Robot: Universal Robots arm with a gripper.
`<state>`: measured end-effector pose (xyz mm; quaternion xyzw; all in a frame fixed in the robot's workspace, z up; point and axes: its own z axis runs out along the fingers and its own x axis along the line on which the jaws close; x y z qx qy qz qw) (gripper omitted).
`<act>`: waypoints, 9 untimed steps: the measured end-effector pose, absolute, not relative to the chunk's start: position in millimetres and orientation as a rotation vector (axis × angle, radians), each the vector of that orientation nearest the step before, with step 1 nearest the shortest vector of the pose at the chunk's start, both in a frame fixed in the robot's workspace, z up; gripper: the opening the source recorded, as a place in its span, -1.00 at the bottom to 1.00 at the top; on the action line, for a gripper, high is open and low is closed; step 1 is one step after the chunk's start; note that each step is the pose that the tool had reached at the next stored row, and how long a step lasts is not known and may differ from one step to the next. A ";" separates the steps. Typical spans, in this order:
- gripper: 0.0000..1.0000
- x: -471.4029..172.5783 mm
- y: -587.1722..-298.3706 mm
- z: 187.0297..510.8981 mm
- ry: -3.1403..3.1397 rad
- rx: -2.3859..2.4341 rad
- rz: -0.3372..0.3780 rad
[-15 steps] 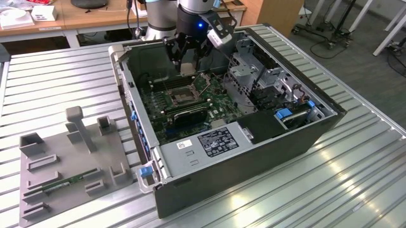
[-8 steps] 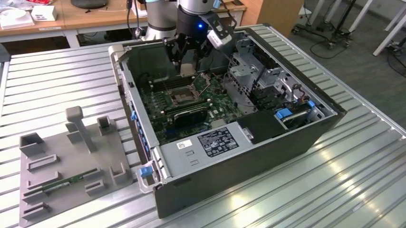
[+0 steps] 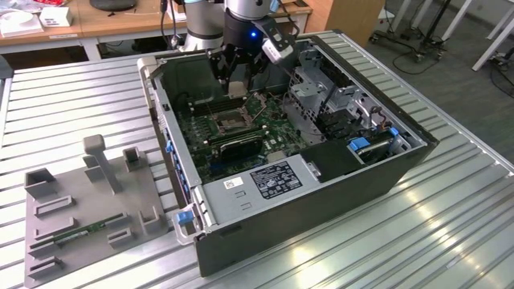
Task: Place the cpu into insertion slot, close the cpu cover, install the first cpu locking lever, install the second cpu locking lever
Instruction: 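Place the cpu into insertion slot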
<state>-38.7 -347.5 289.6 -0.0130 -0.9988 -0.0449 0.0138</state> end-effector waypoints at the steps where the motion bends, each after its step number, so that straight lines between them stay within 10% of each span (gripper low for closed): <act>1: 0.08 -38.7 -347.5 289.2 -3.111 -0.041 -0.140; 9: 0.08 -38.7 -347.5 283.6 -3.111 -0.041 -0.140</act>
